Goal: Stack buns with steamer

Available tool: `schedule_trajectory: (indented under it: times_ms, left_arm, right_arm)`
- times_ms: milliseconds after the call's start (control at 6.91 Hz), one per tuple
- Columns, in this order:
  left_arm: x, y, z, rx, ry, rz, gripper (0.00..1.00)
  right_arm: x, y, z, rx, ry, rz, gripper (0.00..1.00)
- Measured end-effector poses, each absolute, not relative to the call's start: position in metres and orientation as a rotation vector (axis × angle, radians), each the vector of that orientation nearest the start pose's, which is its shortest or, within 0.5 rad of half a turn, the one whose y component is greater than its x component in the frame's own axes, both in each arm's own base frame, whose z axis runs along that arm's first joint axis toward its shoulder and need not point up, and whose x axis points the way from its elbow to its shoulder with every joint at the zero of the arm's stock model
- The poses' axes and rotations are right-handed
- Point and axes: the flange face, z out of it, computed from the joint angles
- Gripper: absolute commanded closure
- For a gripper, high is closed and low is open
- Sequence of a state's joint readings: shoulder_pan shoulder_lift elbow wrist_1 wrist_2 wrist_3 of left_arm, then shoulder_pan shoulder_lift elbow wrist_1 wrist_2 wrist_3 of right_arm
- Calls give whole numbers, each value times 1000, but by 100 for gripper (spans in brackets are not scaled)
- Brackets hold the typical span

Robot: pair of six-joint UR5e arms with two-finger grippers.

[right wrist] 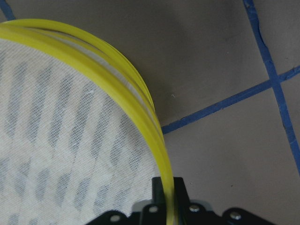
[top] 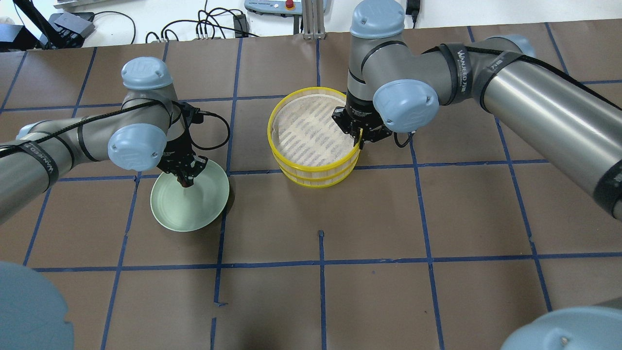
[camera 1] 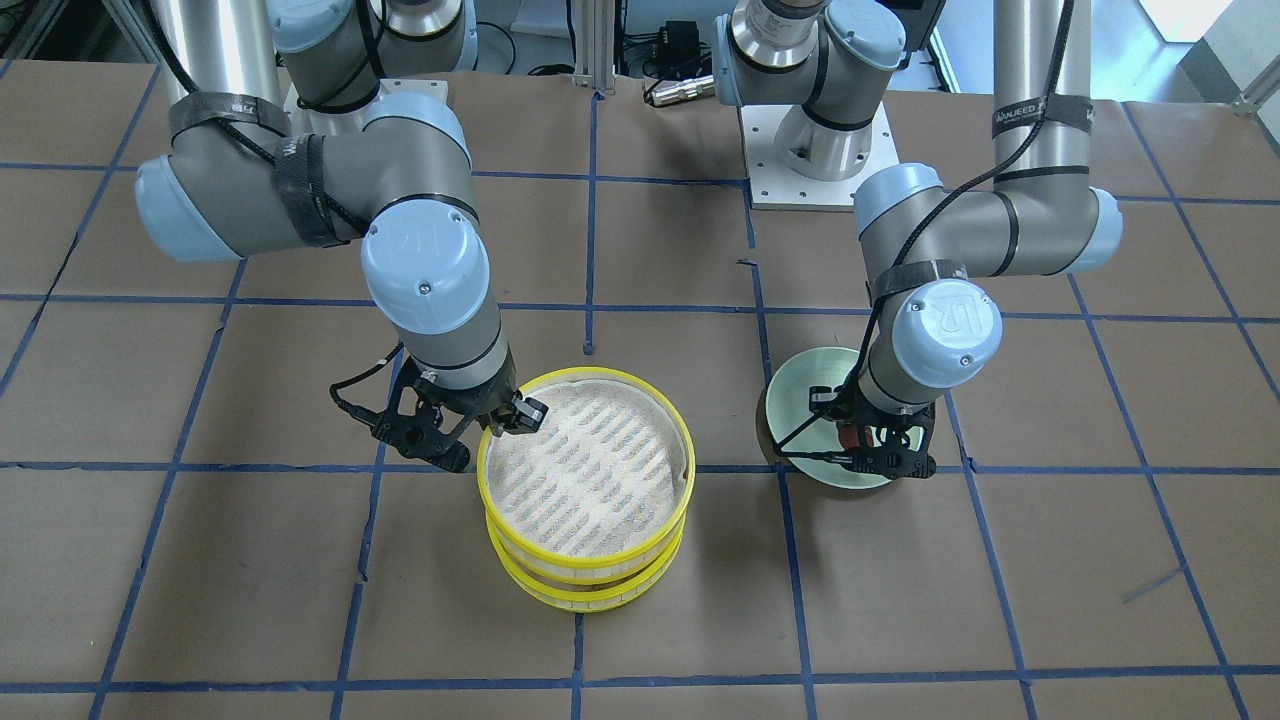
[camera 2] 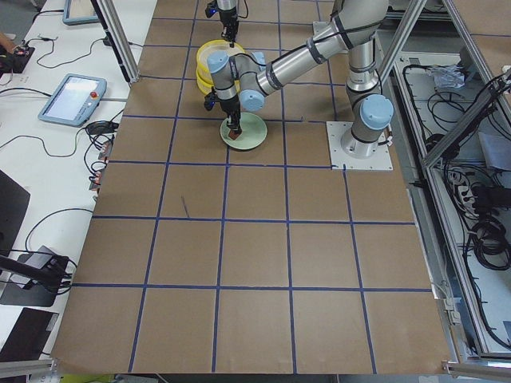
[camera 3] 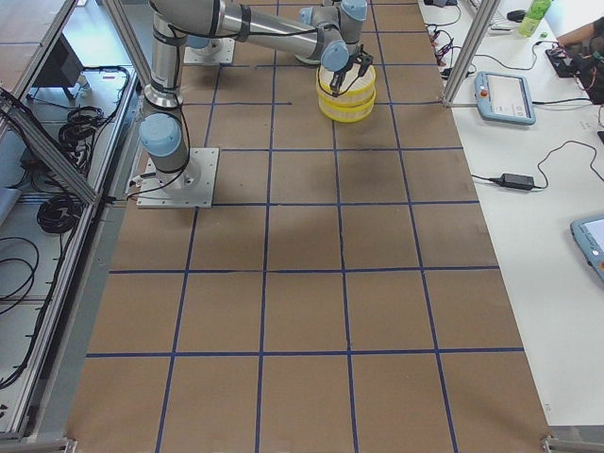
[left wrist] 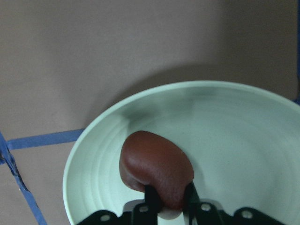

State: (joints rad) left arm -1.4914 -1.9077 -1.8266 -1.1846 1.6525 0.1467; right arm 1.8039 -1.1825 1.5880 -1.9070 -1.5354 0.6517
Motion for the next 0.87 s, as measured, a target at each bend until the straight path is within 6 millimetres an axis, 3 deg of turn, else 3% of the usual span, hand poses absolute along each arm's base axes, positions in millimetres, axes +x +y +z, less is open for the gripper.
schedule_trajectory:
  times_ms: [434, 579, 868]
  left_arm:
    - [-114, -581, 302, -382, 3333, 318, 84]
    - [-126, -587, 318, -550, 3432, 325, 85]
    - [-150, -602, 328, -857, 3621, 372, 85]
  right_arm:
    - [275, -568, 289, 668, 3068, 132, 90]
    - [275, -568, 288, 669, 3069, 135, 88]
    - [275, -568, 284, 669, 3071, 144, 87]
